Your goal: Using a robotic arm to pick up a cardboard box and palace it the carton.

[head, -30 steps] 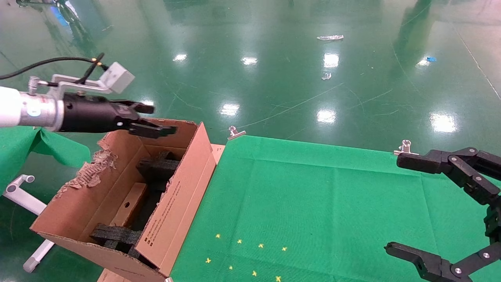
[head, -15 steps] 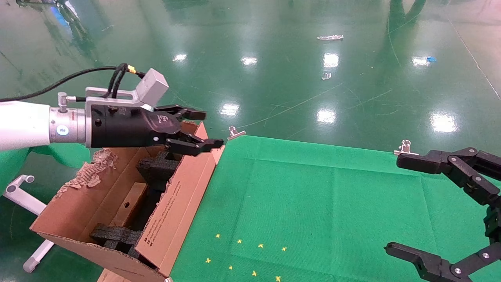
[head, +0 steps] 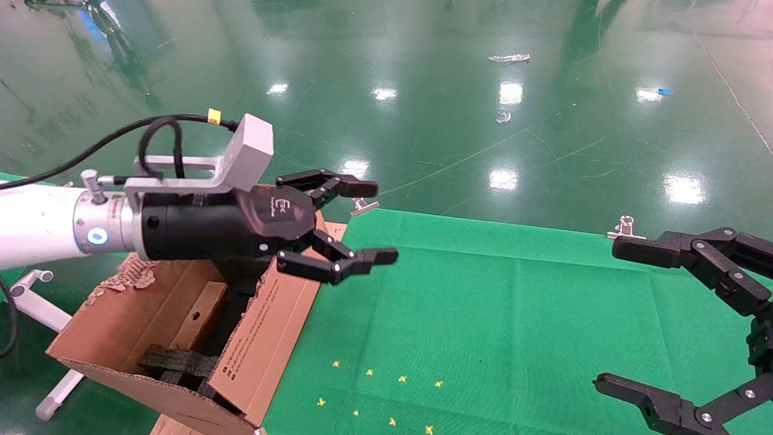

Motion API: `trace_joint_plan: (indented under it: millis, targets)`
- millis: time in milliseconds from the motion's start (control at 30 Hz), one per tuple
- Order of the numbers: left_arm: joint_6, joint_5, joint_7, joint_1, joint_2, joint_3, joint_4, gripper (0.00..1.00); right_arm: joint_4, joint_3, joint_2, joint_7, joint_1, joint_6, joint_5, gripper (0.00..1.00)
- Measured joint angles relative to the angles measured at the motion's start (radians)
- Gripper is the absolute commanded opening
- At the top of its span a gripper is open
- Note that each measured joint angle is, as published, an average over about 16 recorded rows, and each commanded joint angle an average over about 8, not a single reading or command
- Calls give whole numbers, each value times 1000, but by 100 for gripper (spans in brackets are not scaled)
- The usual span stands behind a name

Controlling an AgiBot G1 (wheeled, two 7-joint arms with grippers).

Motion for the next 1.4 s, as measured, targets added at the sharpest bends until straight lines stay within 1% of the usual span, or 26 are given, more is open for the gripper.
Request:
trace_joint_plan:
  millis: [367, 600, 833, 1400]
  targets:
    - [55, -135, 41, 158, -4, -144, -181, 100, 0, -1, 0, 0, 0, 0, 0, 100]
    - [79, -193, 57, 224, -5, -204, -257, 100, 0, -1, 0, 0, 0, 1, 1, 100]
    - [85, -209, 61, 243, -5, -221, -277, 100, 0, -1, 0, -1, 0, 1, 1, 100]
    - [79, -194, 58, 226, -5, -205, -258, 100, 0, -1, 0, 0, 0, 1, 1, 100]
